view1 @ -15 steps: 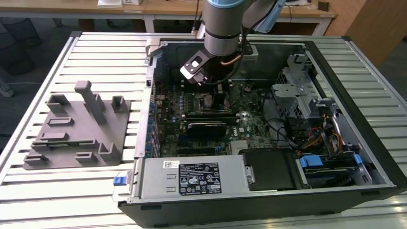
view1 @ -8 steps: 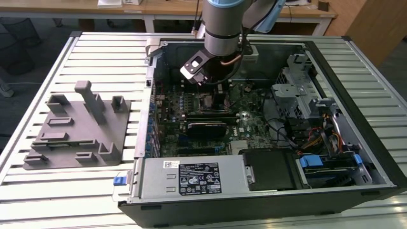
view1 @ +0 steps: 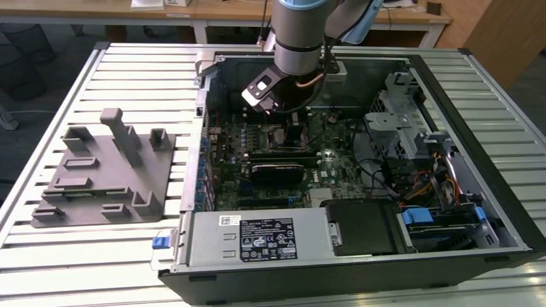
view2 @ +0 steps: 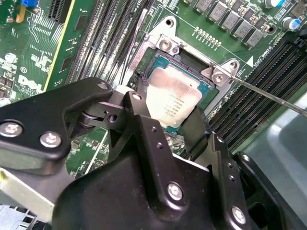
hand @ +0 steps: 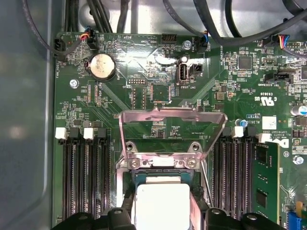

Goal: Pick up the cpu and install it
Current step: 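Place the cpu into insertion slot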

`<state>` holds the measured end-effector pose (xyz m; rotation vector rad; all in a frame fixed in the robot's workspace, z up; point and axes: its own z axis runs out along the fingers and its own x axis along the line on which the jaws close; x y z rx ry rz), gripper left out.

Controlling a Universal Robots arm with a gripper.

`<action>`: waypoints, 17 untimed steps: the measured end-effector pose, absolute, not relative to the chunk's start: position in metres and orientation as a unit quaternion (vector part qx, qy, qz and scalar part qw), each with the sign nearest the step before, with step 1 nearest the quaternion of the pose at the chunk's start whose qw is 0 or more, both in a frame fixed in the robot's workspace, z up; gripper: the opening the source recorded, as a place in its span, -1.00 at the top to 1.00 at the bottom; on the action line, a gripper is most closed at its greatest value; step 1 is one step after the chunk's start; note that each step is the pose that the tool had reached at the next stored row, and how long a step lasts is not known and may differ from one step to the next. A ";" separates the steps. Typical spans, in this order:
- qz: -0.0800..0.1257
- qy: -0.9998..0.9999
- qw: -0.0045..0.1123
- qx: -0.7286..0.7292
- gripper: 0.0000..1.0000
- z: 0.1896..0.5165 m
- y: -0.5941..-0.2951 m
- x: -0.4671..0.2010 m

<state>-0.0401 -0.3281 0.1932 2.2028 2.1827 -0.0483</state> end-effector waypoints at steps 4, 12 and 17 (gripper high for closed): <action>-0.015 0.703 0.020 0.711 -0.07 0.193 -0.328 -0.040; -0.015 0.703 0.020 0.711 -0.21 0.198 -0.328 -0.040; -0.016 0.703 0.020 0.710 0.06 0.204 -0.328 -0.040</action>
